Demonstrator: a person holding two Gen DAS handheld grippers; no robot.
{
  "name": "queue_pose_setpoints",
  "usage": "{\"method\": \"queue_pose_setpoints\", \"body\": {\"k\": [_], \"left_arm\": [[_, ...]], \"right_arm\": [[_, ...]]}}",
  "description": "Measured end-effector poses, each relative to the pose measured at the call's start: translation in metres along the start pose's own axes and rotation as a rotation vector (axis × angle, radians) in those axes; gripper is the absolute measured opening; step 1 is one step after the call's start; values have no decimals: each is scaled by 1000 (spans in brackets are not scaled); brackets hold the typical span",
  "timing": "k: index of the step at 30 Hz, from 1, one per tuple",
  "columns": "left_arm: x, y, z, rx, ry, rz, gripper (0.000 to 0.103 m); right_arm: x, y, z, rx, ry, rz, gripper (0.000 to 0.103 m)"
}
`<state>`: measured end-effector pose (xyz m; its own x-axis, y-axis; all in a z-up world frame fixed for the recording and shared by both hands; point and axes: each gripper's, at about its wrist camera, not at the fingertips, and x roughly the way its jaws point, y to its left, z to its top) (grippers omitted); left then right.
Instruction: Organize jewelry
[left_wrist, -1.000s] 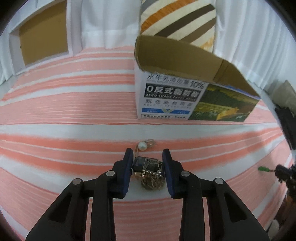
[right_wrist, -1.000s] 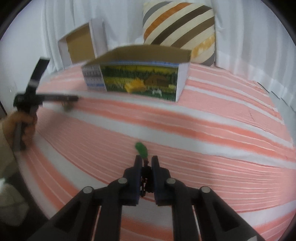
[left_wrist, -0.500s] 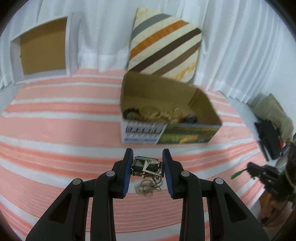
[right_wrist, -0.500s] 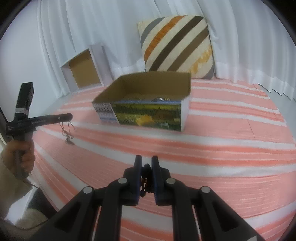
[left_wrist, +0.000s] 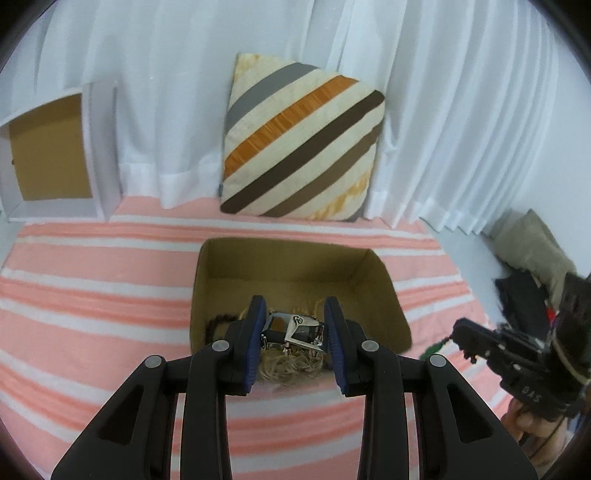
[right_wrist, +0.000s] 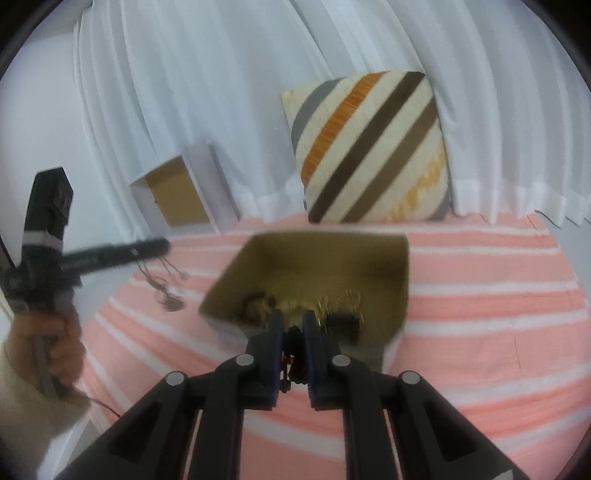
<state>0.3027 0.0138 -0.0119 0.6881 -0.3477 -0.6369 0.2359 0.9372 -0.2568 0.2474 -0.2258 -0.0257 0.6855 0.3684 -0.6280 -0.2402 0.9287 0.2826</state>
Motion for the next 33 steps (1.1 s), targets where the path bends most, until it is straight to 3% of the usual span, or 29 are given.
{"method": "queue_pose_setpoints", "body": {"k": [4, 8, 9, 11, 12, 13, 15, 16, 17, 23, 33], "left_arm": [[34, 1, 3, -9, 39, 22, 32], [65, 8, -4, -26, 91, 53, 36], [70, 9, -7, -26, 97, 65, 40], [75, 12, -11, -25, 105, 85, 65], [76, 13, -14, -24, 103, 97, 69], [76, 13, -15, -20, 100, 103, 73], [74, 12, -21, 0, 100, 120, 78], [73, 12, -23, 8, 96, 127, 82], [70, 11, -25, 14, 87, 133, 86], [46, -2, -34, 34, 36, 176, 98], [-12, -43, -42, 142, -87, 421, 102]], "right_arm": [[32, 2, 26, -15, 12, 3, 11], [65, -2, 31, -7, 38, -8, 11], [74, -6, 31, 4, 45, -8, 11], [92, -13, 28, 27, 65, 13, 13], [99, -17, 26, 41, 78, 20, 14], [107, -21, 23, 55, 96, 17, 17], [112, -25, 19, 71, 103, -3, 45], [112, -26, 18, 74, 96, -17, 64], [111, -28, 16, 75, 84, -32, 67], [92, -27, 9, 72, 65, -140, 68], [31, 16, 7, -37, 22, -269, 79]]}}
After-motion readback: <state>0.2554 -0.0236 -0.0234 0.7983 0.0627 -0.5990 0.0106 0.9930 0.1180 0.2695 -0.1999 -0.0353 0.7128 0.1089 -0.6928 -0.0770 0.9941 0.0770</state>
